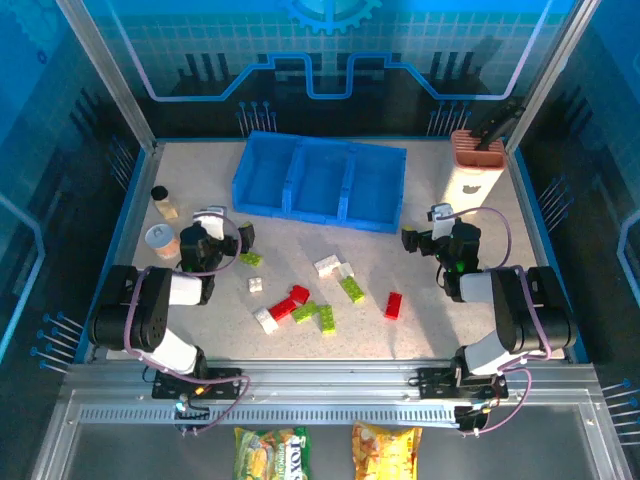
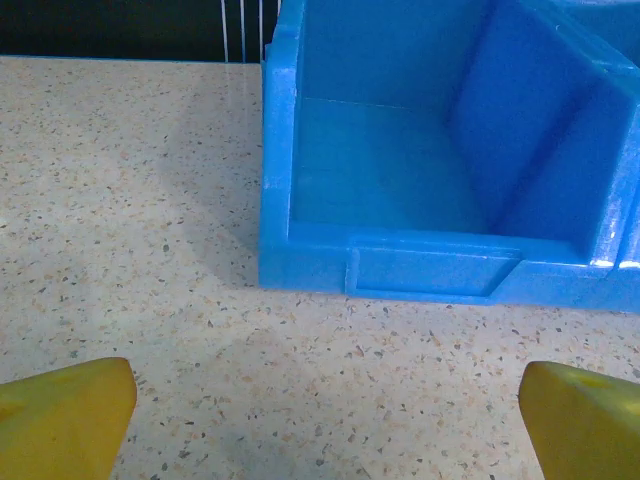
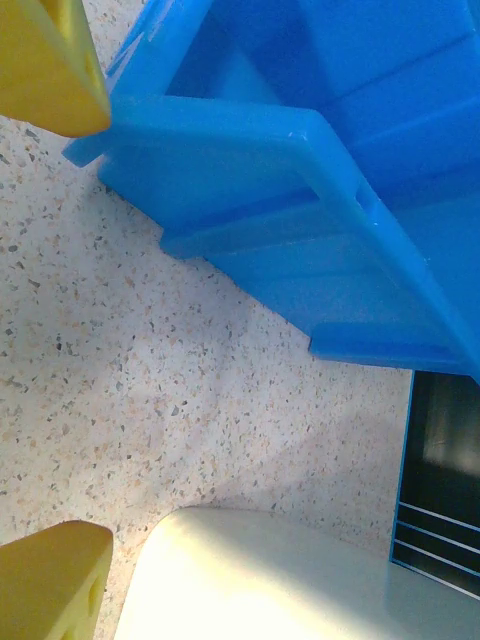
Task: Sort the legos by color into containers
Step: Rotate the container at the top-center of the table.
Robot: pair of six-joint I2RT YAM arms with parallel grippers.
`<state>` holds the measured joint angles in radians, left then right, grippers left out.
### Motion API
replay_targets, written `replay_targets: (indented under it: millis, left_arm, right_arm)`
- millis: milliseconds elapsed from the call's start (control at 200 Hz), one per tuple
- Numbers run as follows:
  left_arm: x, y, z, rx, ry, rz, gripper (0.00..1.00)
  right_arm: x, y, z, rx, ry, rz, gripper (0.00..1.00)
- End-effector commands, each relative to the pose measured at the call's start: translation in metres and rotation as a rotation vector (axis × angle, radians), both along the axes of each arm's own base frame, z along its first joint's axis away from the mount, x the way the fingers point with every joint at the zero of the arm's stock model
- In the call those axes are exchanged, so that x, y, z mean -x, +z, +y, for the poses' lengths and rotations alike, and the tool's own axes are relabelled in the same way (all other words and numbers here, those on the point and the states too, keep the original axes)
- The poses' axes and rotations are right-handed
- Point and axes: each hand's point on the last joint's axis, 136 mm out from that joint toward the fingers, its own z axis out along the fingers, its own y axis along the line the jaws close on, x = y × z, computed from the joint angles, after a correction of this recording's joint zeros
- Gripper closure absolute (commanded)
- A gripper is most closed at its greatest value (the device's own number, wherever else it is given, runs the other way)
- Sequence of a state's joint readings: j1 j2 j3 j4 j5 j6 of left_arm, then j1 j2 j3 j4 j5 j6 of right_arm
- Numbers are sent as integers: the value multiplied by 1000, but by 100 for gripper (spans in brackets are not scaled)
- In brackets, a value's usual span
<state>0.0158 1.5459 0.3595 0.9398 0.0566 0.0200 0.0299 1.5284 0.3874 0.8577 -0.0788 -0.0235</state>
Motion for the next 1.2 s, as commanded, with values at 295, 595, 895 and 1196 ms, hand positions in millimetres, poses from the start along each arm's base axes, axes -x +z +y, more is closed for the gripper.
replay_targets:
  millis: [295,595,895,1196]
  left_arm:
    - [-5,3,3,9,12,-5,1]
    - [-5,3,3,10,13,-5,1]
    - [-6,3,3,10,15,-6,1]
    - [11,20,14,5,78,-95,1]
  right_arm:
    - [-6,6,-1,4,-12,-23,0]
    - [-6,6,-1,4,-12,-23,0]
    - [-6,6,-1,4,-13,-23,0]
    - [-7,14,1,59,-48,-25,0]
